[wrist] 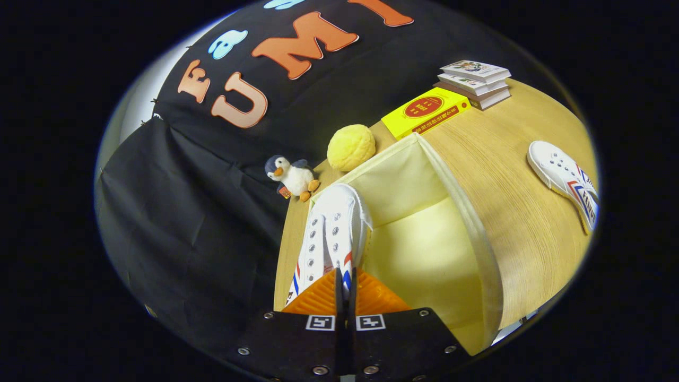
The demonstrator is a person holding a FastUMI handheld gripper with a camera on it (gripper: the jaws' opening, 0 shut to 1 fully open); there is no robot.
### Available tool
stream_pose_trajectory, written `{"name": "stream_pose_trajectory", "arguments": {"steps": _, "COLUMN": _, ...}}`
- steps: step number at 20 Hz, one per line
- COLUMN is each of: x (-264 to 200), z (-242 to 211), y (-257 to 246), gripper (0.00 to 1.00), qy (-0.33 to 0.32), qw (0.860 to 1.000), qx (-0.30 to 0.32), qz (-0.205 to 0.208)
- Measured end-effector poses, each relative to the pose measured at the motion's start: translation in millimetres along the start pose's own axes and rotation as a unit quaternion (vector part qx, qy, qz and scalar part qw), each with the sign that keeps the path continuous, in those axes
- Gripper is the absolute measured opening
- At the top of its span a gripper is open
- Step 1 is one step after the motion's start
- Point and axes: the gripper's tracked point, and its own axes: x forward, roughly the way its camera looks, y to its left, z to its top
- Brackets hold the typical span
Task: Open the storage box then place both shoes into the box .Put the left shoe in first, then the right shoe, with the right side of both shoes facing outward in a uniform manner.
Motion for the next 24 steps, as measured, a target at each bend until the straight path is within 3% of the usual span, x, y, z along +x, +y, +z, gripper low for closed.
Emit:
{"name": "stream_pose_trajectory", "arguments": {"steps": 6, "x": 21.9, "z": -15.4, "y": -8.9, "gripper": 0.00, "qy": 0.010, "qw": 0.999, "qx": -0.026, "qz": -0.037}}
{"name": "stream_pose_trajectory", "arguments": {"steps": 11, "x": 31.2, "z": -24.4, "y": -2.9, "gripper": 0.04, "qy": 0.030, "qw": 0.998, "qx": -0.037, "qz": -0.034}}
{"name": "stream_pose_trajectory", "arguments": {"steps": 13, "x": 23.3, "z": -20.1, "y": 15.5, "gripper": 0.30, "qy": 0.022, "qw": 0.999, "qx": -0.035, "qz": 0.002}}
{"name": "stream_pose_trajectory", "arguments": {"steps": 14, "x": 18.5, "z": -15.0, "y": 20.8, "gripper": 0.55, "qy": 0.018, "qw": 0.999, "qx": -0.038, "qz": 0.010}}
{"name": "stream_pose_trajectory", "arguments": {"steps": 15, "x": 14.4, "z": -10.8, "y": 22.4, "gripper": 0.65, "qy": 0.014, "qw": 0.999, "qx": -0.046, "qz": 0.010}}
{"name": "stream_pose_trajectory", "arguments": {"steps": 16, "x": 9.3, "z": -5.8, "y": 23.6, "gripper": 0.82, "qy": 0.011, "qw": 0.998, "qx": -0.053, "qz": 0.011}}
{"name": "stream_pose_trajectory", "arguments": {"steps": 18, "x": 0.5, "z": 3.7, "y": 23.4, "gripper": 0.98, "qy": 0.005, "qw": 0.998, "qx": -0.055, "qz": 0.017}}
{"name": "stream_pose_trajectory", "arguments": {"steps": 24, "x": -33.3, "z": 42.8, "y": 0.5, "gripper": 0.98, "qy": -0.024, "qw": 0.998, "qx": -0.056, "qz": 0.014}}
